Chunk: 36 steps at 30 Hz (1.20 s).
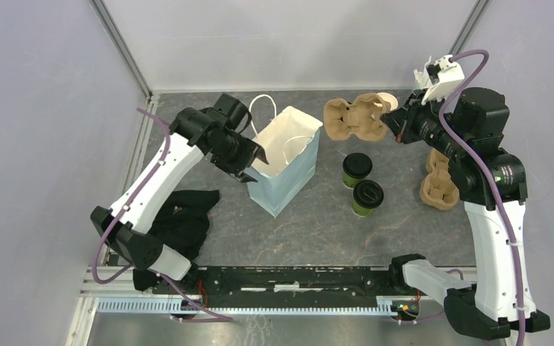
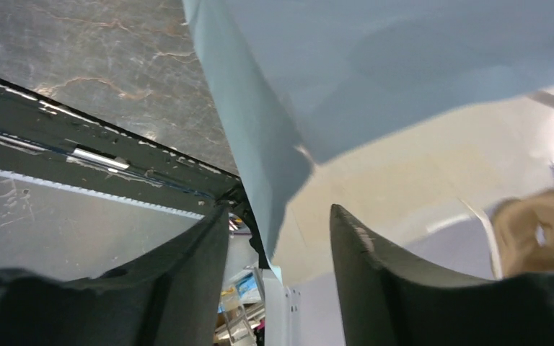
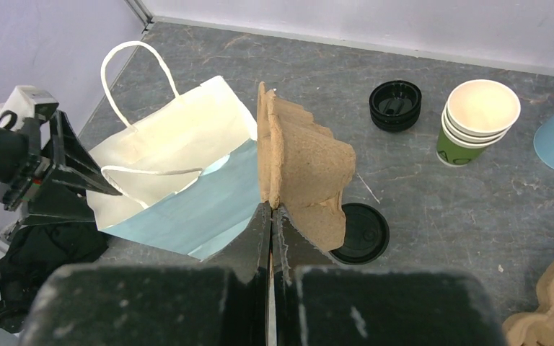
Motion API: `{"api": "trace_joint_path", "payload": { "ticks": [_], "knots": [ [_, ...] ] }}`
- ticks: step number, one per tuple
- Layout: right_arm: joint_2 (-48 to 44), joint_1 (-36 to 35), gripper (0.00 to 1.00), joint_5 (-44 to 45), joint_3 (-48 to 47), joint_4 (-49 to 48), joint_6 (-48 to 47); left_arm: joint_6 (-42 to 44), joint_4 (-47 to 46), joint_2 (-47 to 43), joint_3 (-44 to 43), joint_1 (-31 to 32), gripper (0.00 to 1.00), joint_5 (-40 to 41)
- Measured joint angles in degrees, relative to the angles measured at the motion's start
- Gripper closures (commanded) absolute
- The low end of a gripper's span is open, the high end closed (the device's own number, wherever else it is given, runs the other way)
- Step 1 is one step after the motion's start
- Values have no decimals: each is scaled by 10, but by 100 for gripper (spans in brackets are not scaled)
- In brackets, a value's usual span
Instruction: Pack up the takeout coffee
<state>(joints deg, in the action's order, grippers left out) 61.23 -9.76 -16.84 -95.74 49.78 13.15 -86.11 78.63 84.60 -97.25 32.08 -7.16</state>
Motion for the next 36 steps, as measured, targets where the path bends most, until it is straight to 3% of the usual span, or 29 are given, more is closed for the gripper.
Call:
{"api": "trace_joint_path", "payload": {
  "ticks": [5, 10, 15, 21, 26, 30, 36],
  "knots": [
    [-3, 0, 100, 2, 0, 0, -4, -24, 22, 16, 5, 14, 60, 23],
    [2, 0, 100, 4, -9, 3, -6, -26, 30, 17, 5, 14, 86, 57],
    [7, 0, 100, -5, -19, 2, -5, -27, 22, 17, 11, 14, 96, 70],
    [18, 0, 100, -18, -32, 3, -2, 3, 16, 28, -23, 14, 98, 119],
    [34, 0, 100, -44, -54, -3, 8, 134, -83, 15, -21, 14, 98, 173],
    [35, 0, 100, -78, -48, -24, 25, 280, -233, -69, 95, 13, 98, 191],
    [29, 0, 100, -161, 7, -65, 47, 431, -382, -179, 240, 8, 98, 175]
  ]
}}
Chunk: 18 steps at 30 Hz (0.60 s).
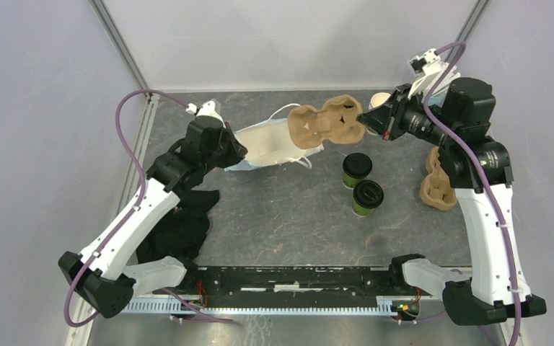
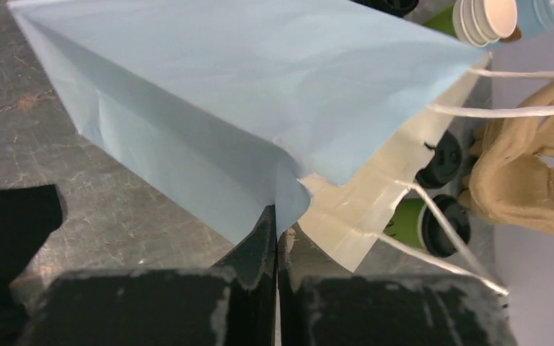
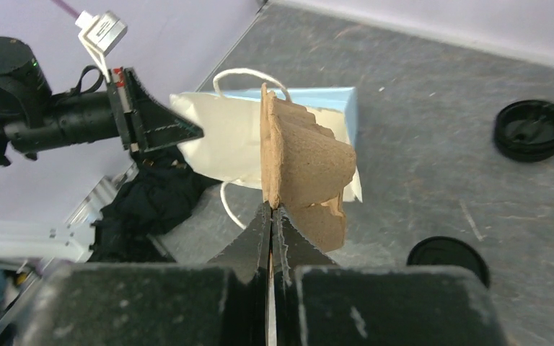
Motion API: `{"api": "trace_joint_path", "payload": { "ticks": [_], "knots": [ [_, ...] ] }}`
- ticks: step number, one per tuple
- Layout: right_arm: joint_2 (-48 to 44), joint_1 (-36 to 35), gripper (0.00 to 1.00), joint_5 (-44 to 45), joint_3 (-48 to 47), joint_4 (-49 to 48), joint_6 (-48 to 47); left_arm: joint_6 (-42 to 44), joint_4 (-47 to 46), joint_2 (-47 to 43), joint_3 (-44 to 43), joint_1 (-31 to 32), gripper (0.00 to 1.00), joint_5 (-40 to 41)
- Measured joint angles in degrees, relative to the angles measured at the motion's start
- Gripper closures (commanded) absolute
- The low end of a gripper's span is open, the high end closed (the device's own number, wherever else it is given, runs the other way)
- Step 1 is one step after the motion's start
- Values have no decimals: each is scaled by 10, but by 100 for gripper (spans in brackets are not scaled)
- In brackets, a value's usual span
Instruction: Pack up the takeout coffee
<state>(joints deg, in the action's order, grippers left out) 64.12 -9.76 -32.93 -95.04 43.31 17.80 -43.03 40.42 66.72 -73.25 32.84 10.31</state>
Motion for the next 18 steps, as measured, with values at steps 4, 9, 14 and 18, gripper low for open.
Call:
{"api": "trace_joint_path", "payload": {
  "ticks": [4, 9, 14, 18],
  "knots": [
    [-6, 0, 100, -62, 56, -31, 11, 42, -59, -44, 83, 0, 98, -11],
    [-23, -10, 100, -120, 138, -86, 41, 45, -80, -76, 143, 0, 98, -35],
    [-40, -19, 100, -141, 180, -117, 52, 45, -80, -77, 145, 0, 98, -45],
    [-62, -30, 100, -129, 202, -120, 44, 45, -76, -77, 145, 0, 98, -52]
  ]
}}
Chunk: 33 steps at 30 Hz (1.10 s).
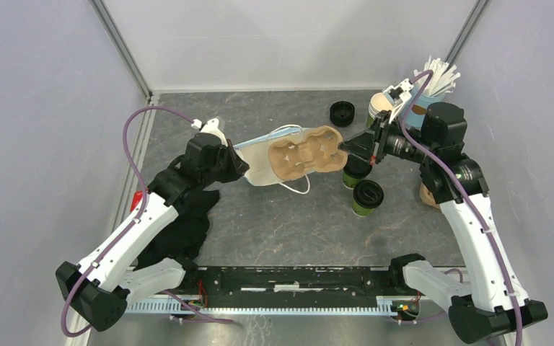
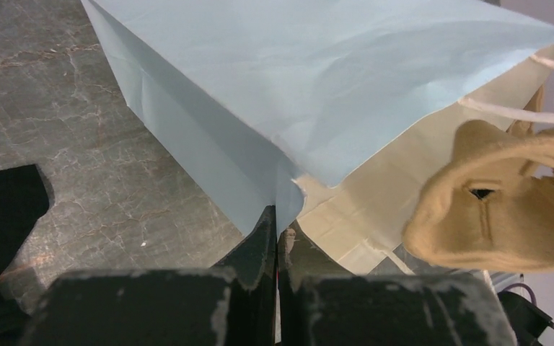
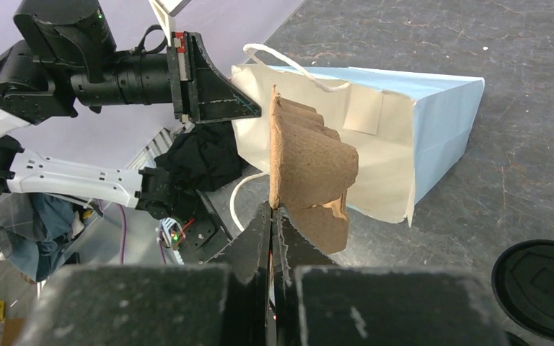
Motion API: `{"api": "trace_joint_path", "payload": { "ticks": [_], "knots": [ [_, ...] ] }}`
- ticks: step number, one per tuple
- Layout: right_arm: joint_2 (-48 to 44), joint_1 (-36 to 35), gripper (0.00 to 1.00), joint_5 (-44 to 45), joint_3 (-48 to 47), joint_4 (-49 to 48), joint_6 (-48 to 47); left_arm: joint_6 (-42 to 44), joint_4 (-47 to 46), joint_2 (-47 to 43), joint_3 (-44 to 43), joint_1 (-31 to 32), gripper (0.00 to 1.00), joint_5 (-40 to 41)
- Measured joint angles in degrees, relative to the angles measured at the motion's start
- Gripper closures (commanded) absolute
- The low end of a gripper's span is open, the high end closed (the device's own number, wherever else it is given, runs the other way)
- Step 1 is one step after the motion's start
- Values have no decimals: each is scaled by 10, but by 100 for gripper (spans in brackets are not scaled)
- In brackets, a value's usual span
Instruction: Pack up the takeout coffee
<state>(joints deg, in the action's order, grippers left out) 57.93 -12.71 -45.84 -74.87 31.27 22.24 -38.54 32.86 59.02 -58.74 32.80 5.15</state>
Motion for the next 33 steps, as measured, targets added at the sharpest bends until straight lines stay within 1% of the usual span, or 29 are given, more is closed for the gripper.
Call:
{"api": "trace_joint_path", "payload": {
  "ticks": [3, 7, 12, 22, 26, 29, 33],
  "knots": [
    [-7, -24, 100, 26, 17, -14, 0, -1, 2, 0, 0, 0, 98, -13],
    [-6, -91, 100, 94, 44, -43, 0, -9, 15, 2, 0, 0, 98, -40],
    [-2, -152, 100, 172, 82, -90, -7, -16, 15, 2, 2, 0, 98, -57],
    [53, -257, 100, 303, 110, -160, -52, -23, 15, 2, 7, -2, 98, -73],
    [53, -285, 100, 346, 177, -231, -56, -24, 15, 2, 7, -2, 98, -76],
    [54, -287, 100, 368, 232, -276, -52, -24, 16, 2, 7, -2, 98, -82],
    [76, -286, 100, 386, 251, -319, -49, -24, 17, 2, 7, -2, 98, -84]
  ]
}}
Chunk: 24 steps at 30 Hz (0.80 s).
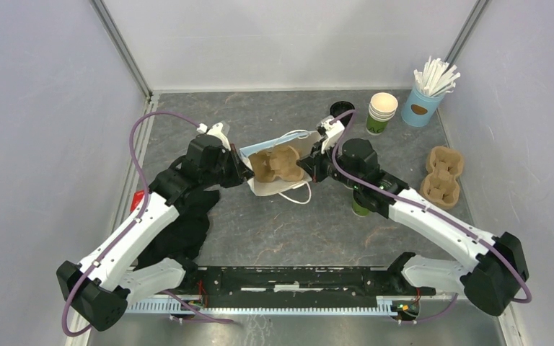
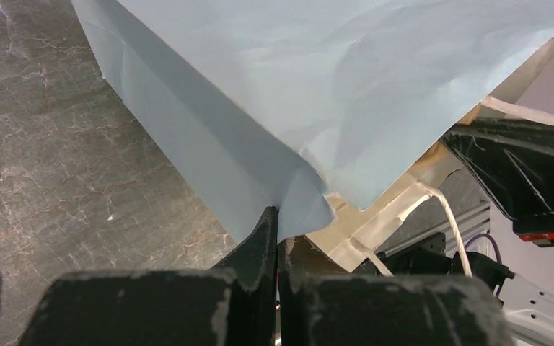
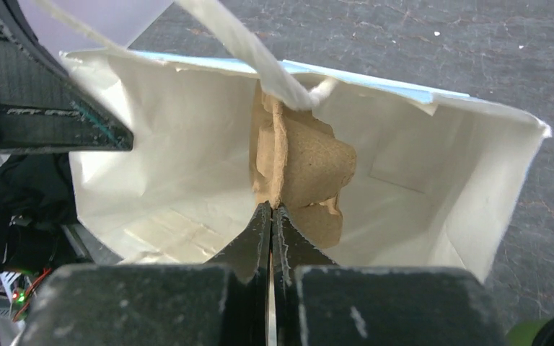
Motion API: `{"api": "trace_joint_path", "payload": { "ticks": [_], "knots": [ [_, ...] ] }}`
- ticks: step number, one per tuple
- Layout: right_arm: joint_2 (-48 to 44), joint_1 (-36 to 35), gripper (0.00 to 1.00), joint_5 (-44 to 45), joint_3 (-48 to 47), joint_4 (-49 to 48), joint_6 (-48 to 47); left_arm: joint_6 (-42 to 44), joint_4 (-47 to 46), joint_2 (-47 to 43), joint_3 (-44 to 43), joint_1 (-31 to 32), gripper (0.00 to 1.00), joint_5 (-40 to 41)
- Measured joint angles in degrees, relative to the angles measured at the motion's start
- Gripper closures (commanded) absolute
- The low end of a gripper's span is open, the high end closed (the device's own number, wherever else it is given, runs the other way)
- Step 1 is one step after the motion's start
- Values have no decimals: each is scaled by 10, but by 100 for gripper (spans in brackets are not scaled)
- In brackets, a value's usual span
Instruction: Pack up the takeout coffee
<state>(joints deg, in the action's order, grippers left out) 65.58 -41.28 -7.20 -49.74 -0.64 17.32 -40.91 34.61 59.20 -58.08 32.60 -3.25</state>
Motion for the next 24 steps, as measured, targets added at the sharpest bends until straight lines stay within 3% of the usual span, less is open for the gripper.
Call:
{"api": "trace_joint_path", "payload": {
  "ticks": [24],
  "knots": [
    [129, 0, 98, -37, -27, -97, -12, -1, 0, 6, 3, 0, 98, -14]
  ]
}}
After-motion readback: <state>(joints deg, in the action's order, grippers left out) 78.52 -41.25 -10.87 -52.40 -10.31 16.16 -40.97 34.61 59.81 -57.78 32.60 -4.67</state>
